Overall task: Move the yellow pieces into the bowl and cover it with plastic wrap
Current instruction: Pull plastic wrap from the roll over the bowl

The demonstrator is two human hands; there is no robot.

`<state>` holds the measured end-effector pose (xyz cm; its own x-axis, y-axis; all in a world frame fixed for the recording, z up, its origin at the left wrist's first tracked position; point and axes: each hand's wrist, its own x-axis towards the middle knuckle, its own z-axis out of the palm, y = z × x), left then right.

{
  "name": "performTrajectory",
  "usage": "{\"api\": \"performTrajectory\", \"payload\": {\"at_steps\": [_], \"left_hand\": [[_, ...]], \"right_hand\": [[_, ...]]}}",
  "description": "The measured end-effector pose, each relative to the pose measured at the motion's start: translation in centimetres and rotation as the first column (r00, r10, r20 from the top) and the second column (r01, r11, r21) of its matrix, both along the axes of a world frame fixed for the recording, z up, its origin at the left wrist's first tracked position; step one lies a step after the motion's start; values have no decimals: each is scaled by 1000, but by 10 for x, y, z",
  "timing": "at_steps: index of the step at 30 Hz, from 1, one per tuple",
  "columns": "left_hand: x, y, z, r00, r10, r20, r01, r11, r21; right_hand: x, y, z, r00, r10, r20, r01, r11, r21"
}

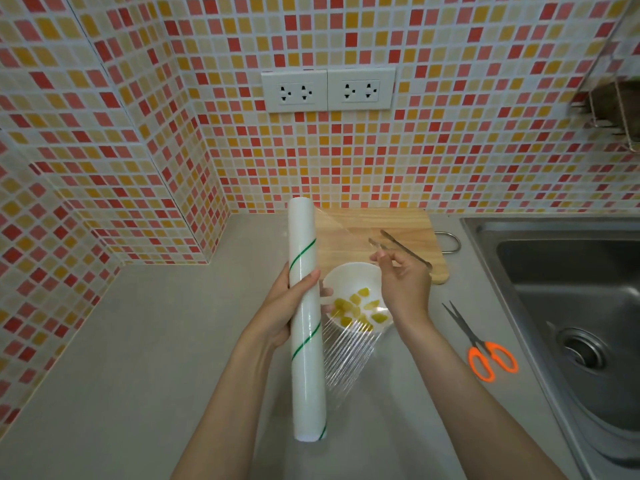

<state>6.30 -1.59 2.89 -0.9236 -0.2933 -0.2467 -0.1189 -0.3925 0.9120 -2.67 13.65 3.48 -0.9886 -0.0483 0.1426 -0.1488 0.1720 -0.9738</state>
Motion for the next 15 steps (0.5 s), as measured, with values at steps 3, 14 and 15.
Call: {"api": "performTrajectory", "payload": {"at_steps": [3, 14, 15], "left_hand": [[-8, 2, 3, 1000, -22, 5, 22, 999, -49], [-29, -12, -2, 997, 78, 25, -69, 964, -256], [-29, -14, -5, 995, 92, 28, -77, 936, -344]], "right_hand": [[-10, 7, 0, 1000, -23, -18, 24, 999, 46], [-40, 26, -20, 992, -123, 37, 113, 975, 192], [-43, 26, -22, 992, -120, 45, 109, 974, 200]]}}
